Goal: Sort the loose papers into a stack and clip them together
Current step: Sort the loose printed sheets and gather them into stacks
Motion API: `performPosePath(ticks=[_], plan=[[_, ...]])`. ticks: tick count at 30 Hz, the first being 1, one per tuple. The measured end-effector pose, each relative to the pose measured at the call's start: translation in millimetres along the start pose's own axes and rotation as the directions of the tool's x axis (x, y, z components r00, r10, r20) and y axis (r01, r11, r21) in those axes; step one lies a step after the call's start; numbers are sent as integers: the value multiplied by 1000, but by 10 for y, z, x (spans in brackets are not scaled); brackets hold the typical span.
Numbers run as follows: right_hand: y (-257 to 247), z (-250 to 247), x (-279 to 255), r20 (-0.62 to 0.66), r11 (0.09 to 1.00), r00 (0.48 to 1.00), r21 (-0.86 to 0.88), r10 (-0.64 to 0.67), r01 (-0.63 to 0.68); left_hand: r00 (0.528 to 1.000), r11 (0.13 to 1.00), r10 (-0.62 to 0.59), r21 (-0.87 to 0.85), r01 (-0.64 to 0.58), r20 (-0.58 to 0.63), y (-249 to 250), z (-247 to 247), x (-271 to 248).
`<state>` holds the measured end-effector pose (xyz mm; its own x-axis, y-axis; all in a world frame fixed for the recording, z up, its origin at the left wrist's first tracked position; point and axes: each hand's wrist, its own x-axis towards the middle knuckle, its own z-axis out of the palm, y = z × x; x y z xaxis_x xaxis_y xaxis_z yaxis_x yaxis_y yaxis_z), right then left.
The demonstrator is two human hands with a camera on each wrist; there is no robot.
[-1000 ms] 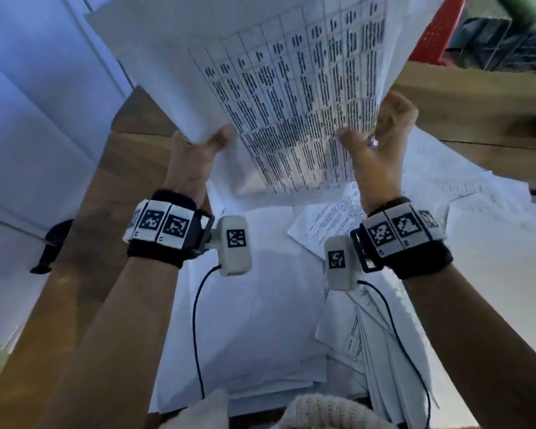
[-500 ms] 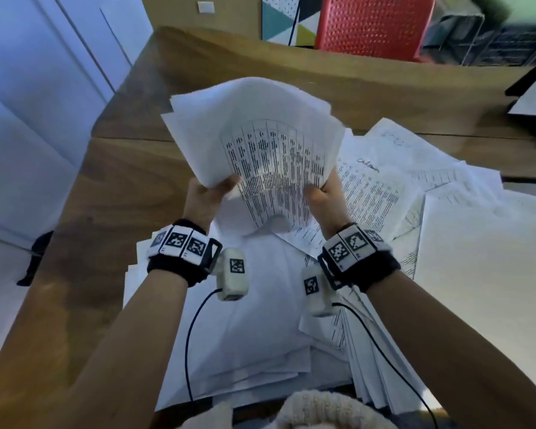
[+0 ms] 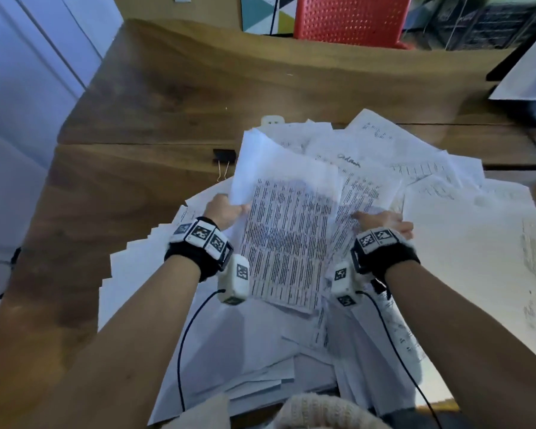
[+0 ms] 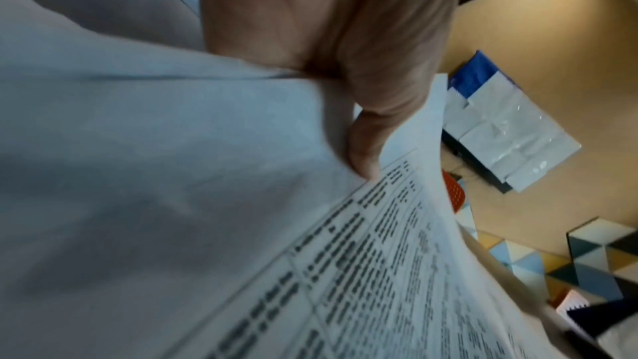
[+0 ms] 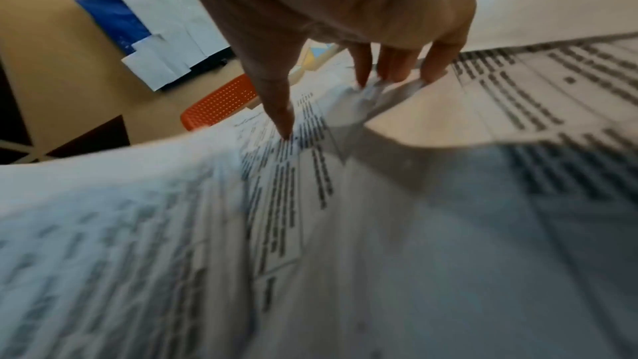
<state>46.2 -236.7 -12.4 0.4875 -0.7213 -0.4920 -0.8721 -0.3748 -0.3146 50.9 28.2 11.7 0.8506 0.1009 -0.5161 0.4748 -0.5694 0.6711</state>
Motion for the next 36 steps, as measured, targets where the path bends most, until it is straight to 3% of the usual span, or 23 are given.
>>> performPosePath(ticks=[3, 5, 8, 13, 17, 20, 21, 24, 26, 29, 31, 33, 36], plan=[[11, 44, 89, 38, 993, 993, 25, -116, 115, 999, 997, 6, 74, -9, 50, 49, 218, 6], [2, 57, 90, 75, 946, 950, 146, -302, 289, 998, 999, 10, 49, -13, 68, 74, 313, 6], [30, 81, 75, 88, 856, 895, 343, -438, 385, 998, 1000, 26, 8, -26, 60, 62, 351, 6], [70, 88, 71, 198, 687, 811, 659, -551, 306, 998, 981, 42, -192, -31, 53, 10, 262, 23], [-30, 62, 10, 281, 626, 763, 755, -582, 199, 999, 949, 14, -314, -4, 30, -41, 167, 35], [-194, -7, -198, 322, 598, 708, 782, -629, 176, 992, 913, 44, -398, -89, -121, 22, 102, 24], [-271, -9, -270, 295, 566, 683, 797, -669, 210, 978, 920, 42, -373, -118, -205, 60, 75, 24], [-491, -69, -533, 104, 468, 586, 719, -804, 514, 909, 917, 46, -343, -203, -414, 192, -51, -5], [-600, -121, -644, -2, 379, 538, 708, -843, 596, 858, 872, 98, -372, -319, -505, 282, -200, -76], [-709, -265, -854, -166, 195, 505, 787, -847, 585, 786, 789, 156, -403, -463, -598, 365, -396, -200], [-697, -316, -956, -231, 105, 482, 813, -845, 573, 774, 733, 148, -457, -504, -616, 388, -430, -328], [-626, -297, -1000, -244, 65, 489, 844, -838, 532, 788, 638, 192, -536, -553, -585, 352, -399, -426], [-484, -286, -1046, -186, 100, 522, 876, -833, 473, 787, 542, 255, -591, -598, -562, 251, -303, -522]])
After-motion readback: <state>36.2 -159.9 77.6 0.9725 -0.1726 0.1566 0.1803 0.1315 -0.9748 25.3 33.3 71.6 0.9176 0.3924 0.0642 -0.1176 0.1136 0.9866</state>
